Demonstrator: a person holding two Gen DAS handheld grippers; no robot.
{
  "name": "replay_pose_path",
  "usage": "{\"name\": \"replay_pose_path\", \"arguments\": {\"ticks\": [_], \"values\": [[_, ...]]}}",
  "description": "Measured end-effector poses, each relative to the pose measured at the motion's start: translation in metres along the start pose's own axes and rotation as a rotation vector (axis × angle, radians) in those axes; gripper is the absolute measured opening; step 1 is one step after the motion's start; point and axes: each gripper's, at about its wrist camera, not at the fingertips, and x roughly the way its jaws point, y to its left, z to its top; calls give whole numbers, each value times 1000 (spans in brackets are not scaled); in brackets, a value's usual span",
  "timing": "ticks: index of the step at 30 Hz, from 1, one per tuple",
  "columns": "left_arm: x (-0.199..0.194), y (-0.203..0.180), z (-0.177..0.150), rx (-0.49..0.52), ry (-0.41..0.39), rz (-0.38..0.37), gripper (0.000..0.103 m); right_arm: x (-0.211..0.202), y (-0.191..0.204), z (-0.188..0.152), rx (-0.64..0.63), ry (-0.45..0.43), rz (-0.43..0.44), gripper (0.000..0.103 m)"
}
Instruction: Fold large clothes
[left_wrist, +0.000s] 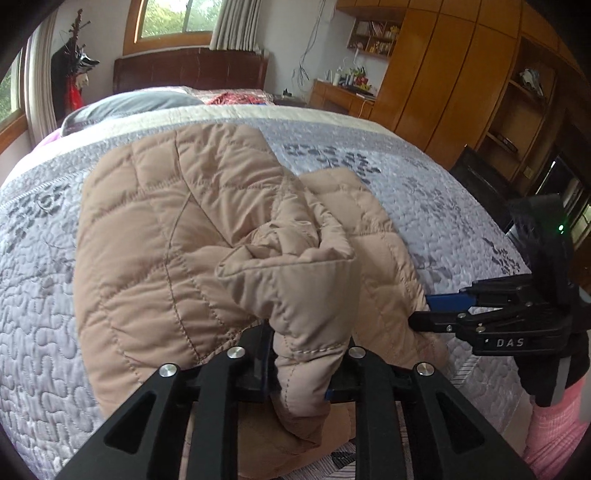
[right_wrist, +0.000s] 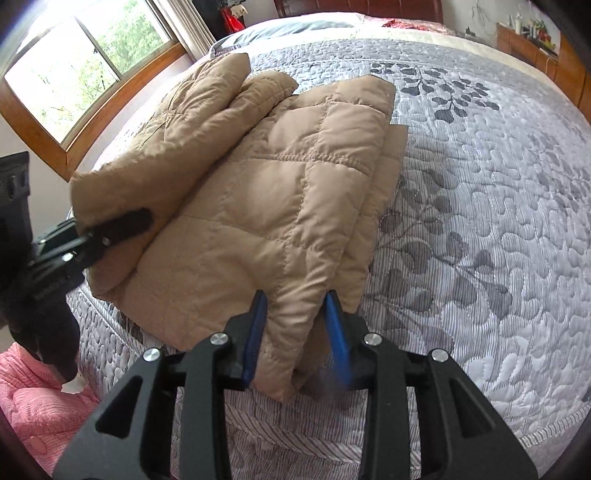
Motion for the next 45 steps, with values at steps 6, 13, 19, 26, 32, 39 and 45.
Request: {"name": "replay_pose_path", "arguments": {"ticks": [6,13,19,26,32,39,45], "values": [[12,-4,-13,64,-13,19,23,6,-2,0,6,10,6,35],[-14,14,-8,-20,-3,-99,36,6,-1,6,2,17,-15,36],[-70,39,-18,-121,-8,-262,53,-24,8,22,-17,-51,-16,52],[-100,102,-8,-314,-25,-19,54,-41,17,68,60,-34,124,78],[-78,127,4,-371,26,95,54,-11,36,110,115,89,203,85],[-59,132,8,-360,47,127,54,35,58,128,94,210,136,85],[-56,136,9,-341,33,152,58,58,78,123,31,247,77,62]]}}
